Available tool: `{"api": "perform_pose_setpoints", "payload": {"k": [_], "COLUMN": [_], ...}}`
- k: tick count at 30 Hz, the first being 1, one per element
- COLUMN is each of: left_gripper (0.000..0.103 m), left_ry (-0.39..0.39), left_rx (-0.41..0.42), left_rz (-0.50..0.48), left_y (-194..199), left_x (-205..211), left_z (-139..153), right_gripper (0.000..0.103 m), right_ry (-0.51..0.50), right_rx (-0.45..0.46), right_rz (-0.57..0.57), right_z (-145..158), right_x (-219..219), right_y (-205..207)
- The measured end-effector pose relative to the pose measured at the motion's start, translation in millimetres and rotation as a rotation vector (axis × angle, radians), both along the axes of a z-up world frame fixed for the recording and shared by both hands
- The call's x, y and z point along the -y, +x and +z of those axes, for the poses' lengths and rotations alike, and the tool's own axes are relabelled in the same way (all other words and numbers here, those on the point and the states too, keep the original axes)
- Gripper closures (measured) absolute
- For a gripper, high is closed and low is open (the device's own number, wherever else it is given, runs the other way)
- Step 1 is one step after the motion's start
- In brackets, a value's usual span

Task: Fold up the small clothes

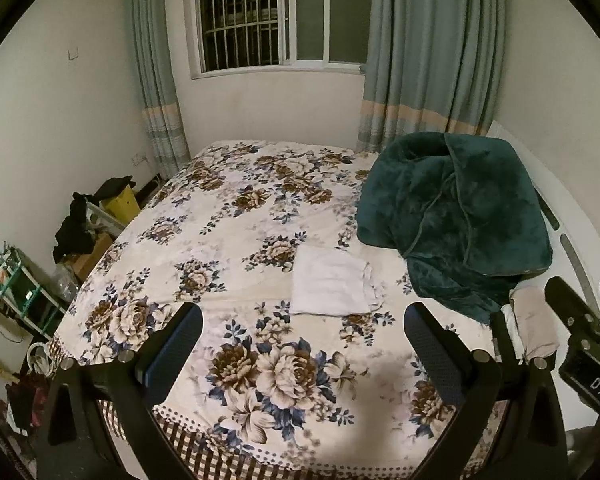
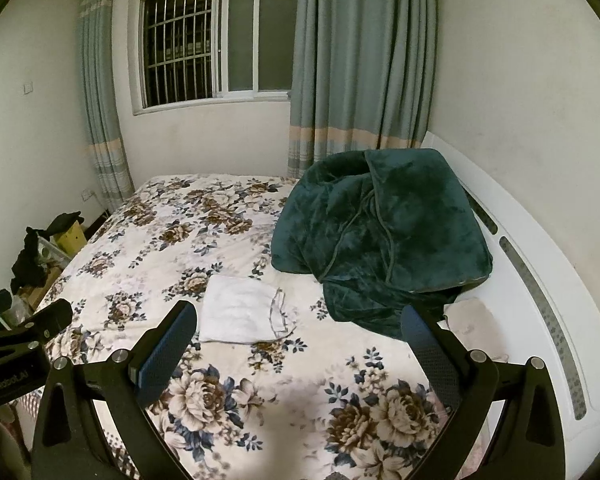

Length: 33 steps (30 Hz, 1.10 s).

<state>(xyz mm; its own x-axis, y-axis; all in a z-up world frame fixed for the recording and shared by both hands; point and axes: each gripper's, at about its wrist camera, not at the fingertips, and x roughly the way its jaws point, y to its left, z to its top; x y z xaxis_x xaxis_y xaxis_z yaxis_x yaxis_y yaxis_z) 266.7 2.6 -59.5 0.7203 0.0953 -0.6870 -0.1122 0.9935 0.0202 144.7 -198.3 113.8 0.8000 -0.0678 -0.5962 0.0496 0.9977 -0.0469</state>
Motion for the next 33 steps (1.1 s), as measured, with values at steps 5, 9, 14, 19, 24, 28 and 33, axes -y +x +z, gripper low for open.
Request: {"api": "perform_pose_setpoints", "payload": {"k": [5, 9, 14, 19, 24, 28, 33], "left_gripper": [0.000, 0.000, 0.000, 0.000, 0.000, 0.000, 0.000], "left_ry": [0.001, 0.007, 0.009, 0.008, 0.012, 0.012, 0.012], "left_rx": [0.004, 0.015, 0.021, 0.022, 0.025, 0.032, 0.033], "left_rz": [0.000, 0.001, -0.001, -0.002, -0.005, -0.009, -0.009], "left_y": [-2, -4, -6, -5, -2, 0, 1], "left_x": [0, 0, -2, -2, -2, -3, -4], "left_z": [0, 2, 3, 4, 7, 11, 12], "right_gripper": [0.000, 0.000, 0.000, 0.000, 0.000, 0.000, 0.000], "right_ry": [-0.002, 0.000, -0.001, 0.001, 0.001, 0.004, 0.004], "right_rx": [0.002, 0.003, 0.003, 0.003, 0.005, 0.006, 0.006], "right_rz": [-0.003, -0.003, -0.004, -0.006, -0.006, -0.009, -0.010], "right_z": [-1, -1, -2, -3, -4, -4, -6], "right_x": [1, -1, 0, -2, -2, -4, -6], "right_y": [-2, -1, -2, -1, -2, -2, -2]}}
